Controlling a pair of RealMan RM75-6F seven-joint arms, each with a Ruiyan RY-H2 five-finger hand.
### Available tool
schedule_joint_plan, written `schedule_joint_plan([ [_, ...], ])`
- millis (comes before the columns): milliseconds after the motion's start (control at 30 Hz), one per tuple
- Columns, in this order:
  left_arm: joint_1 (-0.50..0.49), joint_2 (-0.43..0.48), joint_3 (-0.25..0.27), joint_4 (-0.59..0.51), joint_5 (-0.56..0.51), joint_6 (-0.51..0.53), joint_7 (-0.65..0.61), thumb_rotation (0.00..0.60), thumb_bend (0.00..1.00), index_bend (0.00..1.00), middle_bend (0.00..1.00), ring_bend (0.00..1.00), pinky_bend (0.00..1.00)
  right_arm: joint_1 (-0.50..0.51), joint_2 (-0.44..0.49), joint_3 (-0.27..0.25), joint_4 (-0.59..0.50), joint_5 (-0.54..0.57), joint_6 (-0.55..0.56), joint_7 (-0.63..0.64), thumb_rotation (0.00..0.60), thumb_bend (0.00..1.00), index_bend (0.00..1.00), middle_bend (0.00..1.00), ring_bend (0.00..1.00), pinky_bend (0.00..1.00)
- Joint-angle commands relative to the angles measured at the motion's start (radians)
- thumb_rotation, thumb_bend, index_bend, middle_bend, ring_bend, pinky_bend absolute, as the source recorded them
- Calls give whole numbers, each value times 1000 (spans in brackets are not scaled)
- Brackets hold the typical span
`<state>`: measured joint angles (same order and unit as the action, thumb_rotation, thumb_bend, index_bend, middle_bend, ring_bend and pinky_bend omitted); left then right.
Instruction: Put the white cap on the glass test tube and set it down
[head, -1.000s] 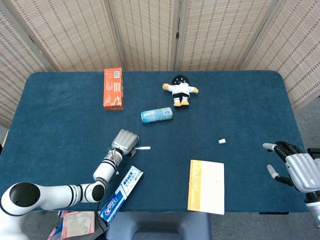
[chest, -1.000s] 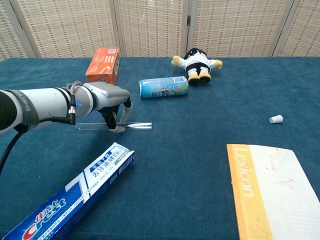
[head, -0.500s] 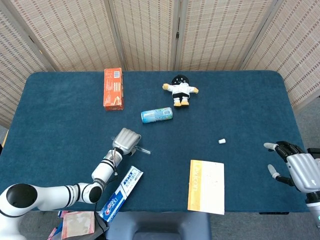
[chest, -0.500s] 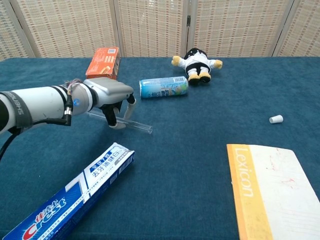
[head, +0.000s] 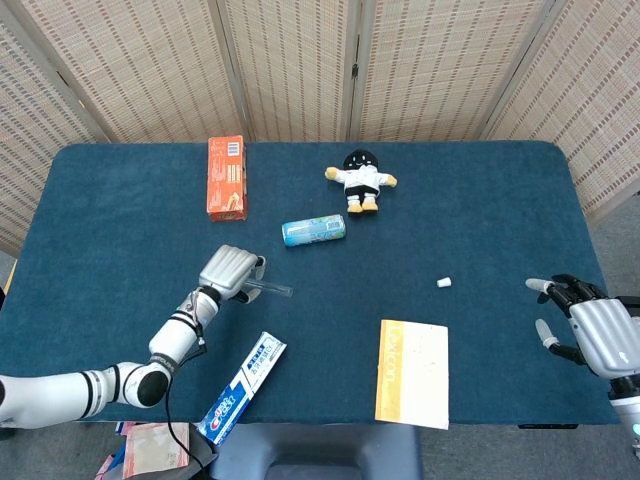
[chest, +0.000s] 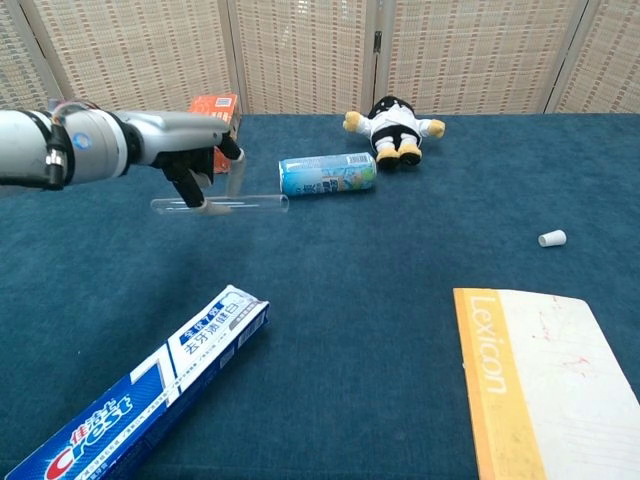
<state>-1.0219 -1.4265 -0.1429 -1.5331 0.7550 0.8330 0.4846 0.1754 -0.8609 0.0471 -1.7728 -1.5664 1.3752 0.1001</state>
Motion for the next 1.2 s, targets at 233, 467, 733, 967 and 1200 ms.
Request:
schedule_joint_plan([
  [233, 28, 97, 6, -113, -27, 28, -7, 600, 358, 588, 1000, 1000, 1000, 122, 27, 33, -64, 64, -198, -109, 600, 633, 233, 679, 677, 743],
  [467, 37, 110, 16, -137, -30, 52, -2, 600, 358, 588, 1000, 1000, 1000, 241, 15, 49, -76, 199, -430, -153, 600, 731, 233, 882, 875, 886],
  [733, 44, 115, 22, -149, -36, 71, 3, 600, 358, 588, 1000, 1000, 1000, 341, -59, 61, 1, 345, -589, -196, 600, 865, 234, 992, 995, 994],
  [967, 46, 116, 23, -158, -36, 81, 8, 600, 358, 588, 1000, 1000, 1000, 416, -138, 53, 115, 487, -687, -257, 600, 910, 234, 1000, 1000, 1000],
  [1200, 46, 115, 27, -168, -34, 87, 17, 600, 358, 587, 1000, 1000, 1000, 486, -227, 30, 232, 617, -757, -314, 600, 910, 234, 1000, 1000, 1000],
])
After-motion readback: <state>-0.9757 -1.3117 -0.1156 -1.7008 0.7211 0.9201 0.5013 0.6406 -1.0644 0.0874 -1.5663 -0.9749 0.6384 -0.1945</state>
